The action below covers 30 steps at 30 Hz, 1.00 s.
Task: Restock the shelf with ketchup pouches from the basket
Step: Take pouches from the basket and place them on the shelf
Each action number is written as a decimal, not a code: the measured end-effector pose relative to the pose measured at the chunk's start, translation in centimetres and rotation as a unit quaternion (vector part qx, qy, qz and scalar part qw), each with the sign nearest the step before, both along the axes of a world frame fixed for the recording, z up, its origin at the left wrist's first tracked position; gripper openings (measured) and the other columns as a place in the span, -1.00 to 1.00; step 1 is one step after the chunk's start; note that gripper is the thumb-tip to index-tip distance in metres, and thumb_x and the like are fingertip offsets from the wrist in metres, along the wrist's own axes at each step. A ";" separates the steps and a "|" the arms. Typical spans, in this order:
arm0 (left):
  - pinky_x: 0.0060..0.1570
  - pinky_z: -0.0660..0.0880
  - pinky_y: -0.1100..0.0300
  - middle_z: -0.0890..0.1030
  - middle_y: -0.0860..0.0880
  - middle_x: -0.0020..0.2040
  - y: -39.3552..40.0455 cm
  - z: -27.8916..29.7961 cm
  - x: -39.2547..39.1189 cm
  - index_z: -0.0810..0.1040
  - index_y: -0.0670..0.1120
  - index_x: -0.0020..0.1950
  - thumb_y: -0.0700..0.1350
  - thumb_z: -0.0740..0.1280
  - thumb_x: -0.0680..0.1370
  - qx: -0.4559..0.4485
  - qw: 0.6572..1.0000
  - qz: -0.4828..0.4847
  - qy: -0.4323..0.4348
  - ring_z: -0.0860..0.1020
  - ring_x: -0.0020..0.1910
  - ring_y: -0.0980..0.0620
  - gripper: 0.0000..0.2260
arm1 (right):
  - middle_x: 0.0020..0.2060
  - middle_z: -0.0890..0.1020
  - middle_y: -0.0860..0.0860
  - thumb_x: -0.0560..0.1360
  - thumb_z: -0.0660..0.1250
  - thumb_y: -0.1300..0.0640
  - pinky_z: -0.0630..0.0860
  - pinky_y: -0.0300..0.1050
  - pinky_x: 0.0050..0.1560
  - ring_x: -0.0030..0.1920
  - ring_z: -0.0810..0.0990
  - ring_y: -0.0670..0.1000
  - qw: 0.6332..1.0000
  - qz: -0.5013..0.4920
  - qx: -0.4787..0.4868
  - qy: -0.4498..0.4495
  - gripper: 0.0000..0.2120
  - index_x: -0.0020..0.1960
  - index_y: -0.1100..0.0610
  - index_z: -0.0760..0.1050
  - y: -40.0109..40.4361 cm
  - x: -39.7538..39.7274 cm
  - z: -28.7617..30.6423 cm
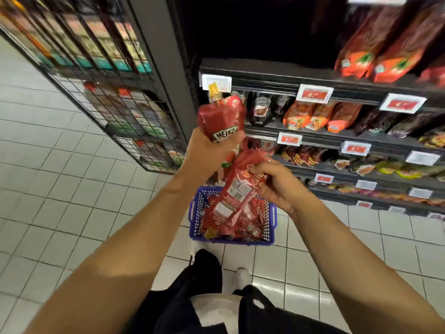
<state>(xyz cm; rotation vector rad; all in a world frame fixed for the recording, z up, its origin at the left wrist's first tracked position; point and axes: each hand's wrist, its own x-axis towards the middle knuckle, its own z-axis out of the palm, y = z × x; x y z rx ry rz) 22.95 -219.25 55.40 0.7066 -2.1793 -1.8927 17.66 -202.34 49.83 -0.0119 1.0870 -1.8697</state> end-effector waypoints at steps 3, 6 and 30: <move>-0.23 0.68 0.05 0.74 -0.03 -0.17 -3.0 0.6 -1.1 0.68 0.03 -0.09 -0.03 0.60 0.39 0.043 0.997 0.056 -0.011 0.73 -0.18 -0.06 -0.83 | -0.11 0.68 0.17 0.42 0.34 0.34 0.64 0.07 -0.01 -0.19 0.66 0.07 0.990 -0.020 0.141 0.003 -0.83 -0.02 0.24 0.62 -0.7 -1.5 2.4; -0.30 0.66 0.11 0.74 -0.02 -0.21 -6.0 1.6 -2.6 0.68 0.04 -0.13 0.02 0.62 0.37 0.073 0.996 0.046 -0.027 0.73 -0.24 -0.01 -0.82 | -0.17 0.70 0.17 0.37 0.41 0.33 0.66 0.02 -0.19 -0.22 0.68 0.09 0.974 -0.112 0.188 0.062 -0.87 -0.09 0.24 0.64 -0.7 -3.0 5.7; -0.06 0.63 -0.07 0.71 -0.25 -0.06 -10.5 10.8 -11.7 0.71 -0.17 -0.04 -0.14 0.55 0.36 0.327 0.920 -0.210 0.057 0.70 -0.12 -0.21 -0.78 | 0.18 0.62 -0.11 0.20 0.59 -0.33 0.61 0.11 0.15 0.18 0.64 -0.04 0.856 -0.094 0.259 0.438 -0.26 0.30 -0.19 0.46 -8.3 -5.4 18.9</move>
